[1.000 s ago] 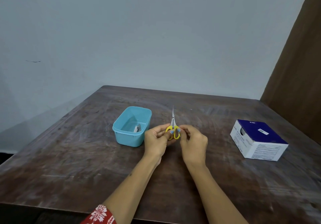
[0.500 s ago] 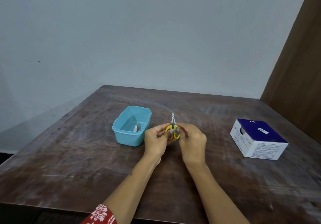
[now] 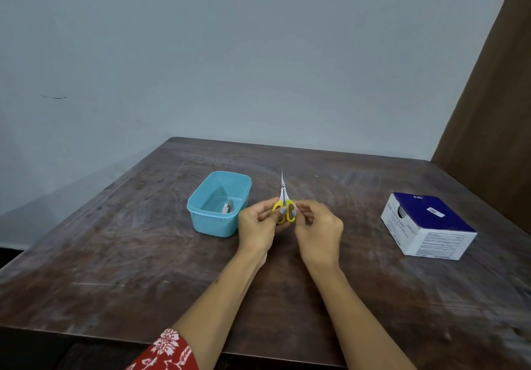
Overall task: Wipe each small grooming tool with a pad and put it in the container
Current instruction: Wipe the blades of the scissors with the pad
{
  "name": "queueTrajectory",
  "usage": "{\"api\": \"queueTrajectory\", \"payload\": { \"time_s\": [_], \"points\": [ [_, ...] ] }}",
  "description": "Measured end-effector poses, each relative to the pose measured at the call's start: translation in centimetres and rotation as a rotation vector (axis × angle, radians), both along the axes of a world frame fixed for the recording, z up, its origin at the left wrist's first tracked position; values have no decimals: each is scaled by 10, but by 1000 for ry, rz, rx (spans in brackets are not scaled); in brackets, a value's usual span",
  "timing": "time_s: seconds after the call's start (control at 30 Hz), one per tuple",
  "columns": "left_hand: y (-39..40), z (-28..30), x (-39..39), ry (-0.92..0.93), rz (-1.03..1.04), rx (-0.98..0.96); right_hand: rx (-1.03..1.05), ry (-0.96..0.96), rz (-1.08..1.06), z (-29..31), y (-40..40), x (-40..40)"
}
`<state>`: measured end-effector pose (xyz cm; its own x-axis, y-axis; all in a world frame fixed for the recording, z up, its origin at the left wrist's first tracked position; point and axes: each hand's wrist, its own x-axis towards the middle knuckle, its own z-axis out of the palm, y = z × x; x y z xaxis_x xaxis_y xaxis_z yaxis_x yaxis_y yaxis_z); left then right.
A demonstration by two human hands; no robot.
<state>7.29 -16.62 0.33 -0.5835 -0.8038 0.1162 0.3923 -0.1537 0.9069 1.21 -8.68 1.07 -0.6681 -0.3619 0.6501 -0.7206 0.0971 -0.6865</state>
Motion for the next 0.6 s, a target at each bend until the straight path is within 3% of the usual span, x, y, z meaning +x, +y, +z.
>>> {"api": "queueTrajectory", "payload": {
  "time_s": [0.07,0.23,0.43,0.6],
  "points": [
    [0,0,-1,8,5,6,10,-110,1,-2,-1,-2],
    [-2,-2,-1,-29,47,-9,52,-169,37,-3,-1,-2],
    [2,-2,-3,-89,38,-38,-80,101,16,1,0,2],
    [4,2,-1,-64,-16,-12,37,197,53,-1,0,0]
  ]
}}
